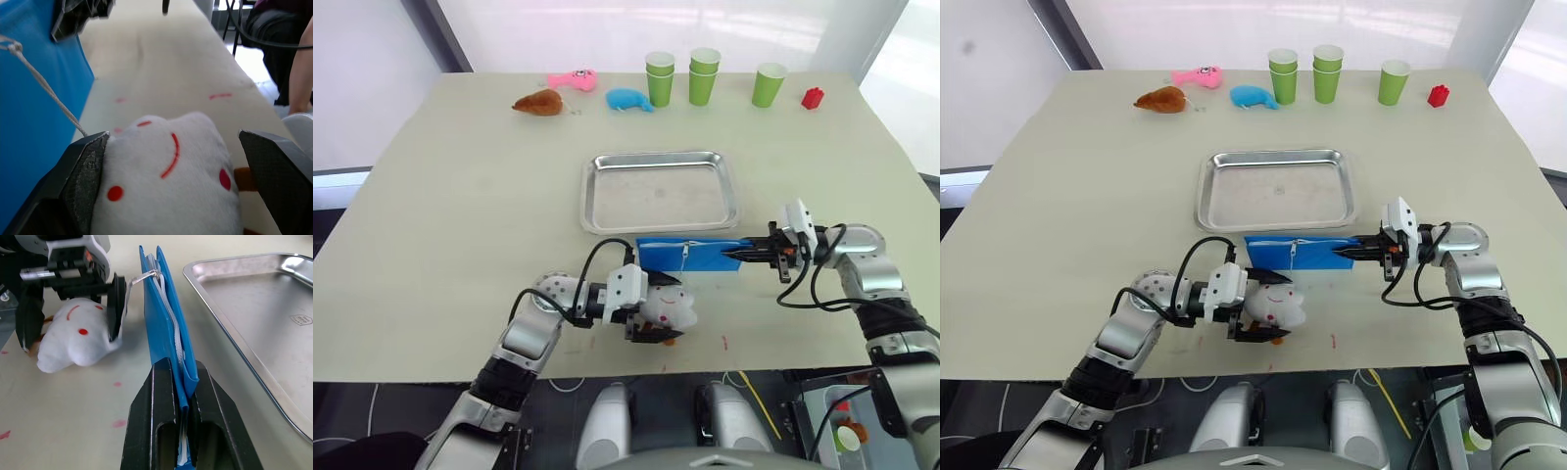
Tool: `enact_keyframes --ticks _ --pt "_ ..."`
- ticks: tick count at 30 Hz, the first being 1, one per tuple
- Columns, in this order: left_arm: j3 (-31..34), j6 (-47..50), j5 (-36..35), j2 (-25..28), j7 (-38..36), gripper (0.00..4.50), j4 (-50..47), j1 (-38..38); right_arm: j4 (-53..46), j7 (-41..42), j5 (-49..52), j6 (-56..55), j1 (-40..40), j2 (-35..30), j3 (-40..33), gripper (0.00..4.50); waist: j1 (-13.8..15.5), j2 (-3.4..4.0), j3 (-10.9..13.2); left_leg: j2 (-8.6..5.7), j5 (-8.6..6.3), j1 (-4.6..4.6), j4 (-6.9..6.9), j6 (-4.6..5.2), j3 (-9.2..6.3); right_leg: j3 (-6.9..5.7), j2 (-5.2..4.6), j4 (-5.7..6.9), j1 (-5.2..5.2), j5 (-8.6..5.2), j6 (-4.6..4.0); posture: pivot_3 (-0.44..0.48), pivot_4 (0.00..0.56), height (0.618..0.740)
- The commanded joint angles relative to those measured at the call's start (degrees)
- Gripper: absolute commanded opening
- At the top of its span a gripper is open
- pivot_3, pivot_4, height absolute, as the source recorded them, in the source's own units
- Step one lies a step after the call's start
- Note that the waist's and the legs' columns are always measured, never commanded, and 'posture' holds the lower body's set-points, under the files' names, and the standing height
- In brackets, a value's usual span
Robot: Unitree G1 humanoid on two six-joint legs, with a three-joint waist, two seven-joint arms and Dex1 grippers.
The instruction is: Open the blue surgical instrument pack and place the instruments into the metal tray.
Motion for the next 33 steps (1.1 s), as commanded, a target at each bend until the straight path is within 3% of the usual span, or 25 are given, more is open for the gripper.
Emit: enact_keyframes --ticks 1,5,9,15,21,27,33 --pt "-0.71 -1.39 0.53 1.27 0.01 3.11 1.42 1.24 -0.24 -0.23 -0.24 -0.60 -0.47 -0.08 -0.63 0.00 -0.01 0.01 0.00 0.00 0.00 0.00 0.00 0.00 0.00 0.00 0.00 0.00 0.00 0.00 0.00 0.000 0.150 0.740" --pt "2.37 -1.77 -4.40 2.86 -2.33 1.35 0.76 1.89 -0.25 -0.14 -0.19 -0.57 -0.41 -0.11 -0.78 0.00 -0.11 0.01 -0.01 0.01 0.00 0.02 0.00 0.00 0.00 0.00 0.00 0.01 0.00 0.00 0.00 0.000 0.150 0.740" --pt "7.53 0.87 -11.75 5.68 -4.60 0.13 -1.24 2.05 -0.07 -0.01 -0.19 -0.61 -0.43 0.02 -0.81 0.00 -0.10 0.01 -0.01 0.02 0.00 0.03 0.00 0.00 0.01 0.01 0.00 0.03 0.00 0.00 0.00 0.000 0.150 0.740" --pt "17.65 -0.34 -17.29 11.93 -7.09 0.08 3.43 2.43 0.33 0.20 -0.15 -0.71 -0.37 0.12 -0.87 0.00 -0.15 0.01 0.00 0.04 0.00 0.03 -0.01 0.00 0.00 0.00 0.02 0.03 -0.02 -0.01 -0.01 0.000 0.150 0.740" --pt "23.34 -5.74 -14.79 16.67 -6.67 0.08 14.13 1.43 1.45 0.50 -0.27 -1.15 -0.88 0.33 -0.86 0.00 -0.10 0.02 0.01 0.04 0.00 0.04 -0.02 0.00 0.03 0.01 0.02 0.02 -0.01 -0.01 -0.01 0.000 0.150 0.740" --pt "24.54 -10.30 -11.80 18.43 -4.49 0.08 21.97 0.81 2.90 1.13 -0.44 -1.75 -1.92 0.58 -0.99 0.00 -0.25 0.02 0.01 0.04 0.00 0.04 -0.02 0.00 0.04 0.00 0.02 0.03 -0.03 -0.01 -0.01 0.000 0.150 0.740" --pt "20.99 -13.04 -7.88 17.51 -3.60 0.08 25.13 3.73 0.38 1.97 2.37 1.77 -2.32 1.83 -1.87 0.00 -0.35 0.02 0.01 0.08 0.00 0.04 -0.06 0.00 0.06 0.02 0.05 0.06 -0.08 -0.01 -0.01 0.000 0.150 0.740"
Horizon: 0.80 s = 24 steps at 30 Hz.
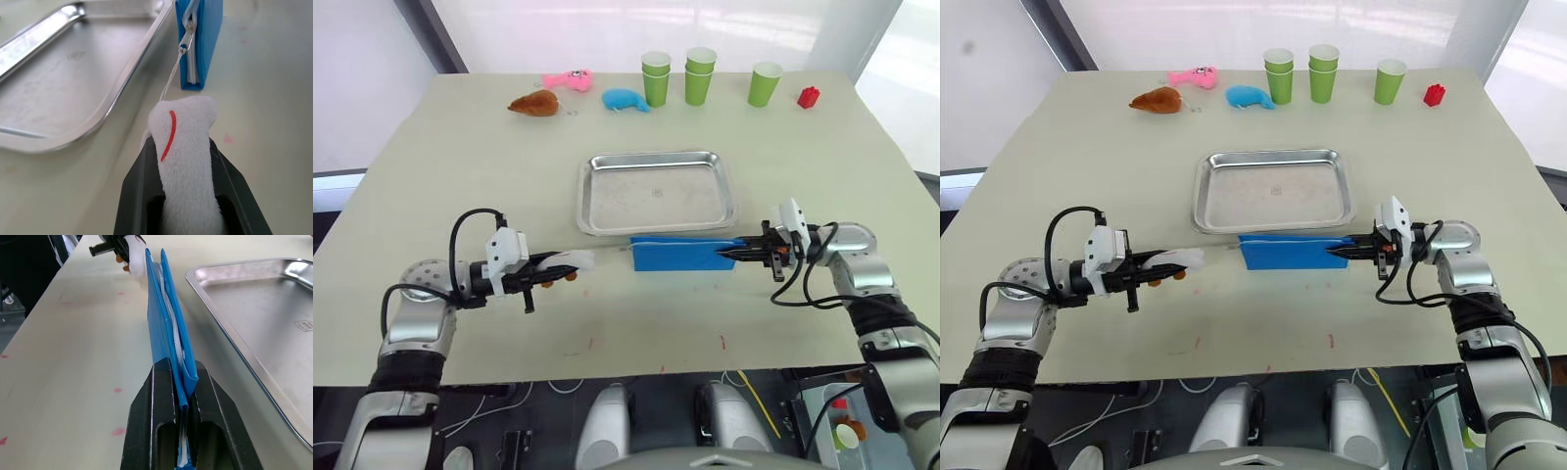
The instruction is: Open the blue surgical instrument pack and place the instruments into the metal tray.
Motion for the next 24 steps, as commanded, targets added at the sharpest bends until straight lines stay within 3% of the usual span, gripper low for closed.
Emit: enact_keyframes --ticks 1,13,24 --pt "0.39 -0.55 3.61 1.20 2.48 0.08 4.58 2.26 -2.57 1.04 3.42 3.11 -0.54 -0.53 -2.27 0.00 0.08 0.00 0.00 0.00 0.00 0.00 0.00 0.00 0.00 0.00 0.00 0.00 0.00 0.00 0.00 0.000 0.150 0.740" --pt "-1.36 0.56 3.54 0.32 3.78 0.08 5.33 1.79 -17.38 -6.91 17.58 24.01 2.07 4.76 -7.44 0.00 0.29 0.12 -0.05 0.00 0.00 0.05 0.00 0.00 0.00 0.00 -0.01 0.10 0.01 0.00 0.00 0.000 0.150 0.740" --pt "-0.88 2.72 2.35 0.36 3.65 0.08 2.43 2.23 -22.79 -14.84 24.28 30.42 3.59 9.15 -11.58 0.00 0.27 0.16 -0.07 0.00 0.00 0.05 0.00 0.00 -0.01 0.00 -0.01 0.14 0.00 0.00 0.00 0.000 0.150 0.740"
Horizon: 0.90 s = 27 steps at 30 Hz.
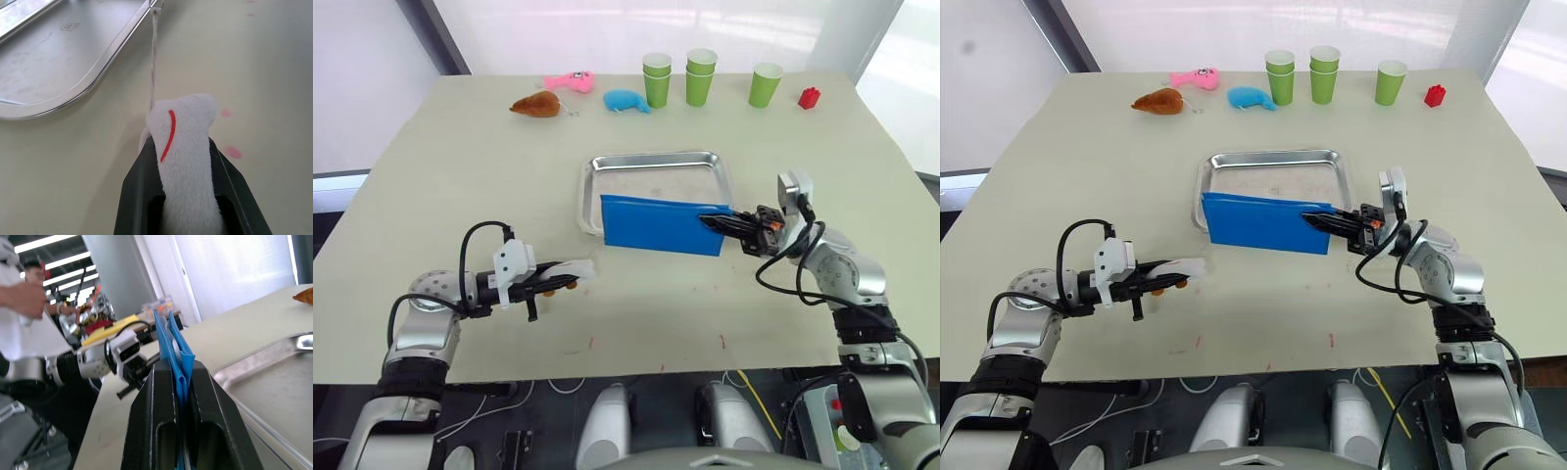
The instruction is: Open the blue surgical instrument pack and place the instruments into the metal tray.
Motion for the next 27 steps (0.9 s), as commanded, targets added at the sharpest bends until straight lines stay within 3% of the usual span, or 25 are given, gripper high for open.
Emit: enact_keyframes --ticks 1,5,8,16,21,24,25,27 --pt "0.36 2.42 1.34 0.93 0.82 0.08 1.33 2.08 -3.84 -1.29 3.88 -0.05 -0.71 0.39 -3.72 0.00 0.00 0.00 0.00 0.00 0.00 0.00 0.00 0.00 0.00 0.00 0.00 0.00 0.00 0.00 0.00 0.000 0.150 0.740" --pt "0.85 3.10 0.33 2.19 -0.79 0.08 0.24 2.27 -3.78 1.07 -0.51 -3.55 0.22 -1.57 -0.35 0.00 -0.03 0.00 0.00 0.00 0.00 -0.01 0.00 0.00 0.00 0.00 0.00 -0.01 -0.01 0.00 0.00 0.000 0.150 0.740" --pt "-0.69 -0.71 2.90 5.97 -4.80 0.08 0.66 3.24 -2.64 4.76 -6.76 -9.72 1.10 -3.89 4.00 0.00 -0.40 -0.01 0.00 0.00 -0.01 -0.02 -0.02 0.00 0.01 0.00 0.01 -0.05 -0.03 -0.01 0.00 0.000 0.150 0.740" --pt "-1.24 -2.81 3.68 12.48 -10.94 0.08 5.44 1.27 3.48 6.70 -13.86 -21.84 1.43 -2.68 7.49 0.00 -1.71 0.01 0.01 0.09 0.00 0.02 -0.25 0.00 0.02 0.07 0.14 -0.05 -0.17 -0.01 -0.01 0.000 0.150 0.740" --pt "-1.43 -1.28 2.78 13.07 -12.86 2.53 6.00 0.99 5.00 6.78 -15.04 -25.98 2.12 -1.70 8.16 0.00 -1.56 0.02 0.02 0.09 0.00 0.01 -0.28 0.00 0.07 0.10 0.14 -0.06 -0.20 -0.02 -0.01 0.000 0.150 0.740" --pt "1.60 5.82 -2.99 11.89 -13.11 4.17 3.67 0.54 5.70 7.52 -15.48 -27.47 2.59 -2.18 8.35 0.00 -1.38 0.01 0.02 0.08 0.00 -0.01 -0.28 0.00 0.11 0.12 0.11 -0.07 -0.20 -0.01 -0.01 0.000 0.150 0.740" --pt "3.10 9.70 -5.91 11.48 -13.05 4.46 2.43 0.08 5.99 7.83 -15.67 -27.96 2.66 -2.41 8.41 0.00 -1.29 0.00 0.03 0.08 0.00 -0.02 -0.28 0.00 0.12 0.12 0.10 -0.07 -0.20 -0.01 -0.01 0.000 0.150 0.740" --pt "4.48 14.36 -8.34 12.44 -14.15 4.46 1.26 -0.26 6.76 8.50 -16.05 -28.88 2.54 -2.80 8.57 0.00 -1.19 -0.02 0.03 0.08 0.00 -0.04 -0.28 0.00 0.10 0.11 0.10 -0.07 -0.21 -0.01 0.00 0.000 0.150 0.740"
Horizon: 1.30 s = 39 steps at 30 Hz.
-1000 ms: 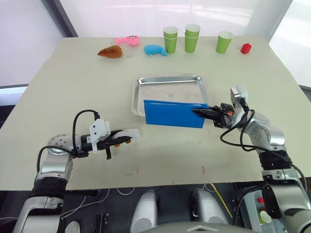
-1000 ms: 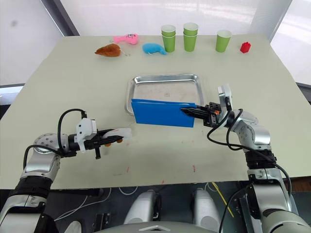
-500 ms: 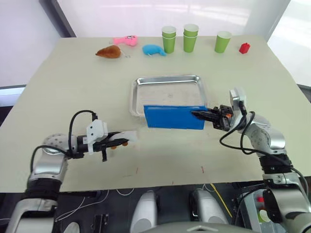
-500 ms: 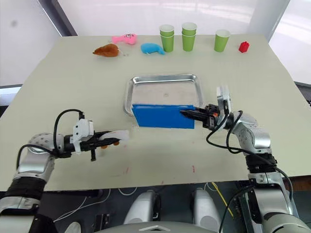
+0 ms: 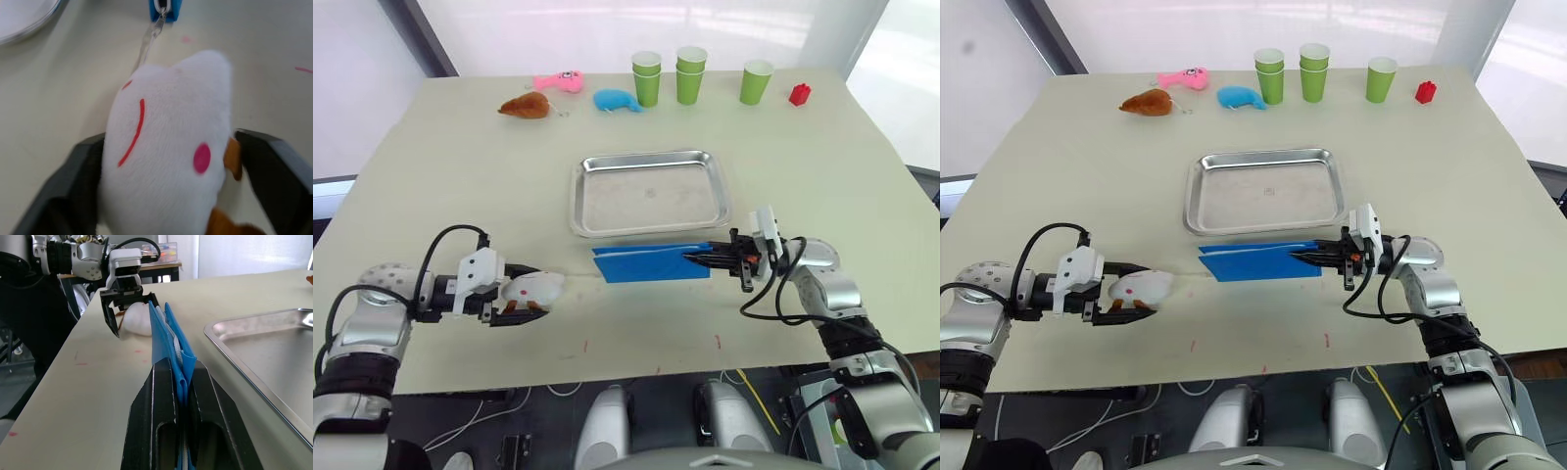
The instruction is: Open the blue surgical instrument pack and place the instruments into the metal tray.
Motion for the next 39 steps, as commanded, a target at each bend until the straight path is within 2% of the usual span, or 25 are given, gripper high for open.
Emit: enact_keyframes --ticks 1,6,10,14,20,29,39 --pt "3.86 7.04 -4.51 2.17 -2.40 4.46 -2.48 -0.36 0.75 1.25 -0.58 -1.90 0.11 -1.13 -0.60 0.00 0.10 -0.01 0.01 0.00 0.00 0.00 0.00 0.00 0.00 0.00 0.00 0.00 0.00 0.00 0.00 0.000 0.150 0.740" --pt "5.40 12.68 -7.09 4.37 -6.38 4.46 -4.00 -0.83 2.09 1.89 -0.64 -2.51 -0.66 -0.87 -0.47 0.00 0.15 -0.01 0.01 0.00 0.00 -0.01 0.00 0.00 -0.02 -0.02 0.00 0.00 0.00 0.00 0.00 0.000 0.150 0.740" --pt "6.98 18.31 -11.80 2.66 -5.43 4.46 -7.60 -2.33 2.73 2.22 -0.71 -2.74 -1.11 -0.65 -0.38 0.00 0.26 -0.01 0.01 -0.01 0.00 -0.01 0.00 0.00 -0.02 -0.02 0.00 0.00 0.00 0.00 0.00 0.000 0.150 0.740" --pt "7.44 20.54 -13.24 0.98 -4.34 4.46 -8.92 -4.14 2.53 2.32 -0.66 -2.76 -0.95 -0.58 -0.36 0.00 0.27 -0.02 0.01 -0.01 0.00 -0.01 0.01 -0.01 -0.02 -0.02 0.00 0.00 0.00 0.00 0.00 0.000 0.150 0.740" --pt "6.36 11.61 -7.89 -5.75 1.49 4.46 -5.88 -9.60 3.15 2.30 -0.79 -2.96 -1.30 -0.53 -0.61 0.00 0.69 -0.02 0.00 -0.03 0.01 -0.01 0.07 -0.01 -0.04 -0.03 0.00 0.03 0.02 0.01 0.00 0.000 0.150 0.740" --pt "0.49 0.49 0.29 -14.85 3.76 4.46 -0.26 -13.92 2.87 1.58 -0.90 -2.71 -1.47 -0.33 -0.58 0.00 1.16 -0.02 0.01 -0.04 0.01 -0.03 0.10 -0.01 -0.01 0.01 0.01 0.03 0.01 0.01 -0.01 0.000 0.150 0.740" --pt "-2.03 -1.89 2.45 -18.70 1.71 4.46 4.17 -17.96 3.33 1.67 -0.91 -2.53 -2.08 -0.10 -0.52 0.00 1.20 -0.03 0.01 -0.05 0.01 -0.07 0.22 -0.01 -0.03 0.01 0.01 0.06 0.02 0.01 0.00 0.000 0.150 0.740"
